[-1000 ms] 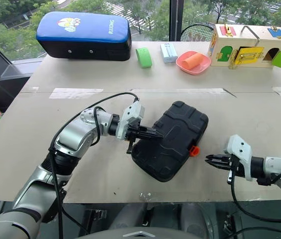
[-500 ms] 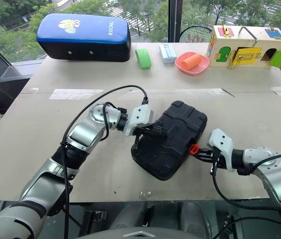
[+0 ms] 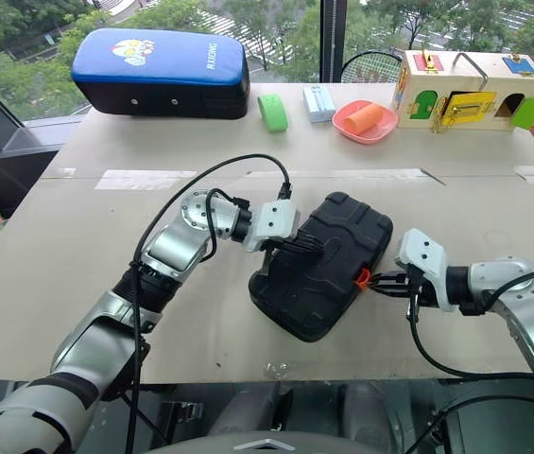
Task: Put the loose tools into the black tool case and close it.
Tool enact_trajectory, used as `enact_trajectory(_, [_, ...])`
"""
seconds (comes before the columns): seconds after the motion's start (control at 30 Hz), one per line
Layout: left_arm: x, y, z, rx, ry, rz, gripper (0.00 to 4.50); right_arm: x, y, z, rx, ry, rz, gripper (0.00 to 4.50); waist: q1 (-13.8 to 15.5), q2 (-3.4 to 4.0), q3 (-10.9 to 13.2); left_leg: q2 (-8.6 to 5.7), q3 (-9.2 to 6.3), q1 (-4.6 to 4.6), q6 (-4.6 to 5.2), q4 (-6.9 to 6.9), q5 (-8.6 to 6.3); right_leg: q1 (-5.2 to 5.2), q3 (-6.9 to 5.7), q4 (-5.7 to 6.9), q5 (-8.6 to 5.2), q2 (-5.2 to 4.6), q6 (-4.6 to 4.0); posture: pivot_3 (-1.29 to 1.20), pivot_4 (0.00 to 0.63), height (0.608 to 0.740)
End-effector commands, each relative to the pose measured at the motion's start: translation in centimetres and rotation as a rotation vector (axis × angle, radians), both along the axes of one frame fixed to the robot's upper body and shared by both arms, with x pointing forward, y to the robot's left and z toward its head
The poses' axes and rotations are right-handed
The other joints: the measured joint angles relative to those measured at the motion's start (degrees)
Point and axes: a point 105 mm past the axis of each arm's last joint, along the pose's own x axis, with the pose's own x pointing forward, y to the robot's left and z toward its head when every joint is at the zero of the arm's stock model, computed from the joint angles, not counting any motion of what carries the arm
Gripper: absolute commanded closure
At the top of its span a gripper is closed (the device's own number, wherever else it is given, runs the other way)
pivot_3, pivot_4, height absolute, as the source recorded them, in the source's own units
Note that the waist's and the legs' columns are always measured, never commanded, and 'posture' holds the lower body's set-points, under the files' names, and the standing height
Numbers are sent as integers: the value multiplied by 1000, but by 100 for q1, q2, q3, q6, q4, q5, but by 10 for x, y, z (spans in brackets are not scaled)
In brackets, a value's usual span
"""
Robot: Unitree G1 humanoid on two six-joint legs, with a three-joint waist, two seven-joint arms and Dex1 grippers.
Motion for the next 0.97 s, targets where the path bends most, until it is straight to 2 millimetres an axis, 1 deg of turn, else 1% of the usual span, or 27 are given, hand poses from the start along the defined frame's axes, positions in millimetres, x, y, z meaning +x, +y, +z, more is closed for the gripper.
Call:
enact_trajectory(0.03, [-8, 3, -51, 136, 135, 29, 4485, -11, 23, 21, 79, -99, 132, 4500, 0, 0, -3, 0, 0, 15, 2, -11, -1, 8, 1, -7, -1, 0, 0, 0, 150, 735])
enact_trajectory(0.13, [-1, 8, -43, 92, 147, 98, 4485, -12, 14, 17, 54, -123, 120, 4500, 7, 2, -18, 1, -2, 34, 12, -32, -7, 35, -2, -25, -1, 0, 1, 0, 150, 735])
enact_trajectory(0.2, [6, 18, -30, 23, 199, 187, 4485, -11, 4, 18, 37, -148, 83, 4500, 2, 3, -18, 1, -4, 34, 2, -35, -1, 35, -4, -29, -1, 0, 1, 0, 150, 735])
enact_trajectory(0.23, [8, 29, -20, -14, 236, 226, 4165, -11, -4, 19, 29, -150, 64, 4500, -1, 3, -18, 1, -4, 33, 1, -37, 0, 34, -4, -30, -1, 0, 1, 0, 150, 735])
enact_trajectory(0.27, [7, 40, -12, -39, 267, 251, 3834, -13, -11, 20, 22, -138, 52, 4259, -13, 3, -18, 2, -5, 33, 0, -39, 0, 33, -4, -30, -1, 1, 1, 0, 150, 735])
enact_trajectory(0.3, [3, 62, 0, -64, 299, 281, 3491, -18, -21, 24, 30, -105, 54, 3893, -32, 4, -17, 3, -5, 32, 0, -41, 0, 30, -3, -30, -1, 2, 1, 0, 150, 735])
enact_trajectory(0.33, [-3, 84, 13, -93, 335, 310, 3356, -22, -31, 30, 41, -83, 59, 3733, -94, 8, -11, 3, -4, 32, 0, -42, 0, 29, 0, -30, -1, 3, 1, 0, 150, 735])
enact_trajectory(0.4, [-20, 120, 35, -132, 397, 371, 2436, -26, -47, 43, 74, -64, 51, 2793, -222, 10, -3, 10, 2, 24, 0, -66, 0, 1, 14, -28, -2, 8, -2, 0, 150, 735])
enact_trajectory(0.43, [-30, 135, 44, -142, 423, 400, 2065, -26, -54, 50, 91, -57, 40, 2411, -308, 13, 2, 14, 0, 25, -1, -70, 0, -5, 23, -28, -2, 17, -3, 0, 150, 735])
enact_trajectory(0.47, [-39, 148, 51, -147, 440, 428, 1492, -27, -59, 56, 111, -48, 34, 1836, -331, 17, 7, 14, -3, 24, -2, -83, 0, -19, 31, -25, -5, 22, -8, 0, 150, 735])
enact_trajectory(0.53, [-53, 168, 62, -154, 456, 488, 626, -29, -68, 65, 145, -23, 35, 974, -284, 20, 12, 9, -3, 14, -2, -93, 0, -38, 40, -28, -6, 17, -10, 0, 150, 735])
enact_trajectory(0.57, [-60, 176, 66, -156, 457, 522, 52, -30, -73, 68, 158, -8, 36, 415, -234, 27, 23, 8, -5, 5, -2, -88, 0, -39, 44, -37, -6, 14, -10, 0, 150, 735])
enact_trajectory(0.6, [-68, 187, 70, -160, 453, 560, 0, -31, -78, 70, 163, 0, 39, 50, -192, 29, 25, 6, -7, 0, -1, -86, 0, -38, 43, -49, -5, 9, -9, 0, 150, 735])
enact_trajectory(0.67, [-79, 200, 75, -180, 441, 622, 0, -29, -85, 70, 159, -1, 41, 50, -126, 33, 30, 5, -6, -3, 3, -88, -3, -35, 46, -64, -4, 8, -8, 0, 150, 735])
enact_trajectory(0.73, [-85, 204, 77, -205, 423, 664, 0, -23, -86, 70, 154, -8, 40, 50, -59, 33, 34, 5, -8, -2, 4, -90, -4, -32, 41, -74, -4, 7, -9, 0, 150, 735])
enact_trajectory(0.8, [-91, 203, 74, -216, 405, 689, 0, -19, -84, 70, 154, -15, 52, 50, -8, 41, 38, 5, -5, -3, 4, -89, -5, -32, 44, -75, -3, 6, -9, 0, 150, 735])
enact_trajectory(0.97, [-103, 190, 67, -239, 399, 671, 0, -11, -77, 69, 151, -12, 83, 50, 16, 41, 39, 6, -1, -5, 5, -92, -6, -33, 45, -78, -3, 4, -10, 0, 150, 735])
